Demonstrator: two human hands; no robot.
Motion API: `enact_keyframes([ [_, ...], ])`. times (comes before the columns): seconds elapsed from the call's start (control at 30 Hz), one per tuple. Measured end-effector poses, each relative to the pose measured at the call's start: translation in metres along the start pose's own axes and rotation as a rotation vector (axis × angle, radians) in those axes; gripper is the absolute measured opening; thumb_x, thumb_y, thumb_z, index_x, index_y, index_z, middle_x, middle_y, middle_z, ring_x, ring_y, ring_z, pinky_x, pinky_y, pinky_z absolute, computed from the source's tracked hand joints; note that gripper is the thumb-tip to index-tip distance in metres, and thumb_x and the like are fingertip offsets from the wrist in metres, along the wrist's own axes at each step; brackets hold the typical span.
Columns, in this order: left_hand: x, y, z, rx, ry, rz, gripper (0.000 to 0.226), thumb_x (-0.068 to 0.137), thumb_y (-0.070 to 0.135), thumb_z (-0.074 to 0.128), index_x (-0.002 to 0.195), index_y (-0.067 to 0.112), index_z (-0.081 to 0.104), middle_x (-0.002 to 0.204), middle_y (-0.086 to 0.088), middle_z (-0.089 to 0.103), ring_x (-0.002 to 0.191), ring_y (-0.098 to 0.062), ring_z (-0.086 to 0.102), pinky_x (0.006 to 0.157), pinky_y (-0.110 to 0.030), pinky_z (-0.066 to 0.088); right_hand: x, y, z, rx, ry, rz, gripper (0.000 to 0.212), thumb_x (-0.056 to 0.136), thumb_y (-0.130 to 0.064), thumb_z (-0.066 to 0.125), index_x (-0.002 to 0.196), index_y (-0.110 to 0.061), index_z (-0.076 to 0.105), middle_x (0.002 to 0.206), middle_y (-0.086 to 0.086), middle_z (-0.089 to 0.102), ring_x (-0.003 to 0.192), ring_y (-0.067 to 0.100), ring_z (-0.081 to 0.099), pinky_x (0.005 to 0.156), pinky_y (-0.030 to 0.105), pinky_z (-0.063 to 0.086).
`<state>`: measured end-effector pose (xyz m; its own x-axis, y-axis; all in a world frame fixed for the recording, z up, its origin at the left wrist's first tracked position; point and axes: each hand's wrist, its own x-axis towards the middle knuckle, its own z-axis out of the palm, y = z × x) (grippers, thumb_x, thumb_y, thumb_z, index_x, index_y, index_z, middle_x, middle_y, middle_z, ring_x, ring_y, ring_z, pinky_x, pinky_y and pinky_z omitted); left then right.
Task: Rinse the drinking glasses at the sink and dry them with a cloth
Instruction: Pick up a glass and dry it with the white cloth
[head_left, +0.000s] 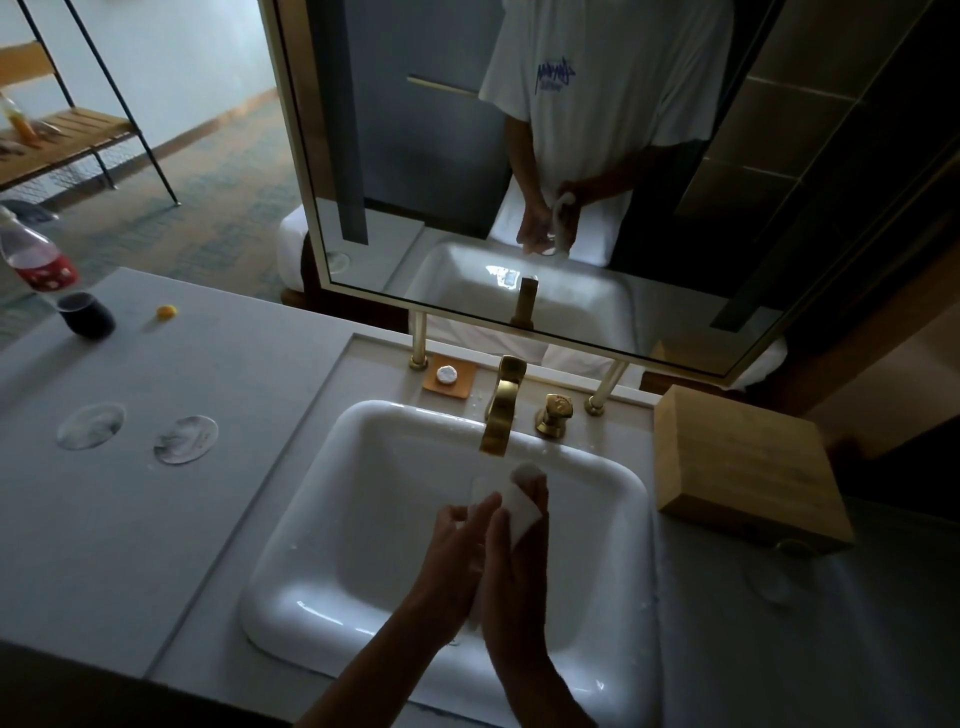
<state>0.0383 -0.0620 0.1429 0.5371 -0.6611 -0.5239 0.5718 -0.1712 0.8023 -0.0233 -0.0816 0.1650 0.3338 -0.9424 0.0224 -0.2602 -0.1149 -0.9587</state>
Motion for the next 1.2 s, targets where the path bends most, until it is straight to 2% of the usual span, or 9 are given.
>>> enact_keyframes([
  [0.1,-0.001,-0.001,-0.003,-0.089,-0.133,0.023,0.046,0.089,0.041,0.067,0.108,0.002,0.055,0.088,-0.019,0.066,0.071,-0.029,0.065,0.053,-0.032,0.05,0.025,0.002,-0.007,0.07,0.07,0.027,0.046,0.101,-0.043,0.045,0.145,-0.035,0.035,0.15,-0.003,0.042,0.136,0.011,0.043,0.101,0.013,0.044],
  [0.23,0.001,0.006,-0.009,-0.211,-0.251,0.001,0.051,0.088,0.038,0.071,0.119,-0.001,0.059,0.102,-0.027,0.064,0.079,-0.035,0.065,0.06,-0.036,0.052,0.051,-0.009,-0.023,0.253,-0.109,0.398,0.05,0.102,-0.051,0.034,0.127,-0.011,0.049,0.112,0.013,0.067,0.088,0.013,0.074,0.062,0.025,0.055],
  [0.4,0.007,0.017,-0.016,-0.089,-0.208,-0.047,0.068,0.062,0.054,0.085,0.112,0.01,0.071,0.09,-0.016,0.068,0.074,-0.03,0.065,0.064,-0.037,0.046,0.066,-0.017,-0.041,0.13,-0.211,0.41,0.079,0.087,-0.068,0.039,0.132,-0.005,0.053,0.125,0.017,0.063,0.116,0.036,0.06,0.098,0.049,0.049],
  [0.6,0.007,0.028,-0.028,-0.168,-0.356,-0.231,0.06,0.081,0.048,0.071,0.116,-0.001,0.068,0.089,-0.022,0.066,0.073,-0.035,0.066,0.068,-0.037,0.05,0.061,-0.014,-0.067,-0.001,-0.433,0.196,0.038,0.095,-0.053,0.045,0.081,-0.022,0.062,0.086,0.023,0.068,0.085,0.037,0.065,0.071,0.03,0.049],
  [0.73,0.004,0.042,-0.034,-0.157,-0.496,-0.287,0.043,0.082,0.049,0.07,0.091,0.007,0.075,0.074,-0.01,0.067,0.067,-0.026,0.064,0.075,-0.037,0.047,0.068,0.006,-0.08,-0.095,-0.672,-0.002,0.07,0.066,-0.088,0.051,0.095,-0.026,0.068,0.085,0.008,0.072,0.082,0.023,0.07,0.073,0.037,0.055],
  [0.8,0.001,0.053,-0.032,-0.051,-0.545,-0.313,0.043,0.082,0.047,0.069,0.099,0.008,0.075,0.086,-0.013,0.07,0.074,-0.024,0.066,0.073,-0.035,0.053,0.07,0.003,-0.084,-0.174,-0.828,-0.085,0.065,0.069,-0.08,0.06,0.109,-0.029,0.065,0.094,-0.011,0.074,0.088,0.01,0.071,0.075,0.025,0.057],
  [0.9,-0.002,0.069,-0.028,0.122,-0.589,-0.341,0.048,0.08,0.052,0.068,0.106,0.011,0.073,0.094,-0.011,0.07,0.077,-0.021,0.064,0.065,-0.031,0.055,0.075,-0.003,-0.086,-0.264,-1.0,-0.176,0.079,0.066,-0.053,0.083,0.131,-0.023,0.05,0.112,-0.012,0.068,0.102,0.005,0.066,0.087,0.023,0.056],
  [1.03,0.004,0.078,-0.028,0.224,-0.637,-0.383,0.061,0.074,0.058,0.074,0.111,0.01,0.07,0.096,-0.014,0.068,0.076,-0.025,0.062,0.063,-0.03,0.056,0.082,-0.009,-0.088,-0.354,-1.079,-0.239,0.069,0.07,-0.03,0.086,0.125,-0.038,0.045,0.115,-0.012,0.062,0.105,0.0,0.062,0.086,0.016,0.053],
  [1.2,0.01,0.073,-0.021,0.386,-0.592,-0.336,0.059,0.092,0.053,0.058,0.123,0.002,0.06,0.097,-0.019,0.067,0.07,-0.025,0.065,0.061,-0.028,0.054,0.081,-0.008,-0.087,-0.213,-1.088,0.062,0.056,0.07,-0.006,0.084,0.116,-0.025,0.058,0.108,-0.002,0.066,0.099,0.003,0.065,0.081,0.025,0.057],
])
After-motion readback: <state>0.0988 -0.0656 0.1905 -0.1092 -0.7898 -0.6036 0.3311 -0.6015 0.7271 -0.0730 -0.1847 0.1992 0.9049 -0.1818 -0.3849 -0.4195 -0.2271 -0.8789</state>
